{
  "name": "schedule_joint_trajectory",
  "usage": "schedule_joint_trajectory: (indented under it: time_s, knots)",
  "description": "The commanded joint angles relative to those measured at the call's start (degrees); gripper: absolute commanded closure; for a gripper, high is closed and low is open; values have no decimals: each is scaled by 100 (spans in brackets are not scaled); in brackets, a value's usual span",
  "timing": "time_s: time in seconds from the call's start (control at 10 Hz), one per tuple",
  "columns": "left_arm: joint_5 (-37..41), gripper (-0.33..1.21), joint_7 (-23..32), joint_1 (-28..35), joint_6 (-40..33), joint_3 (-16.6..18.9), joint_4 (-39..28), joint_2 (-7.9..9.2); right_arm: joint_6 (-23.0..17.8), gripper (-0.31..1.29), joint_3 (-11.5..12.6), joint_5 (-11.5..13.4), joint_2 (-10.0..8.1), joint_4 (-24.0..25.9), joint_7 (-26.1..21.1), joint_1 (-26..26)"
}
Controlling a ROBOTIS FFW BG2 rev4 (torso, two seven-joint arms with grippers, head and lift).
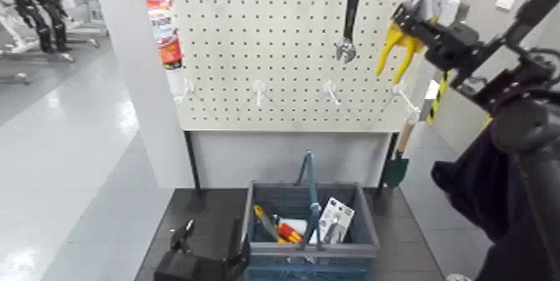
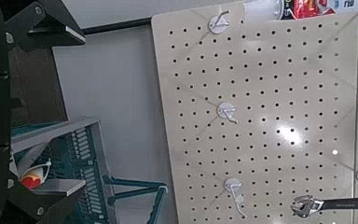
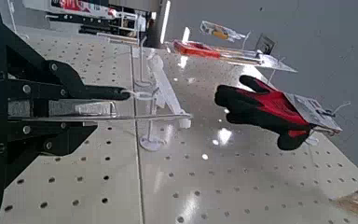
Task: Put the yellow pliers into the crate.
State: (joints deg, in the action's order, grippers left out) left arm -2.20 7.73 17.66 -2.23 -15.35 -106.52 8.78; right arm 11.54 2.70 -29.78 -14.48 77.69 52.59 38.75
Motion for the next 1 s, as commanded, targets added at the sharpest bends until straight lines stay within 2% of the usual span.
schedule_joint_trajectory:
  time_s: [0.1, 0.4, 0.7, 1.0]
  knots:
    - [9, 21, 0, -8, 12, 6, 0, 0, 6, 110, -33, -81, 305, 124, -3, -385]
    - [9, 21, 0, -8, 21, -3, 0, 18, 23, 110, -77, -160, 499, 89, 6, -772]
    - [9, 21, 0, -8, 21, -12, 0, 18, 102, 110, -112, -63, 622, -43, 6, -1185]
    - [18, 21, 0, 1, 21, -20, 0, 27, 67, 110, -262, -28, 648, -351, 76, -1370]
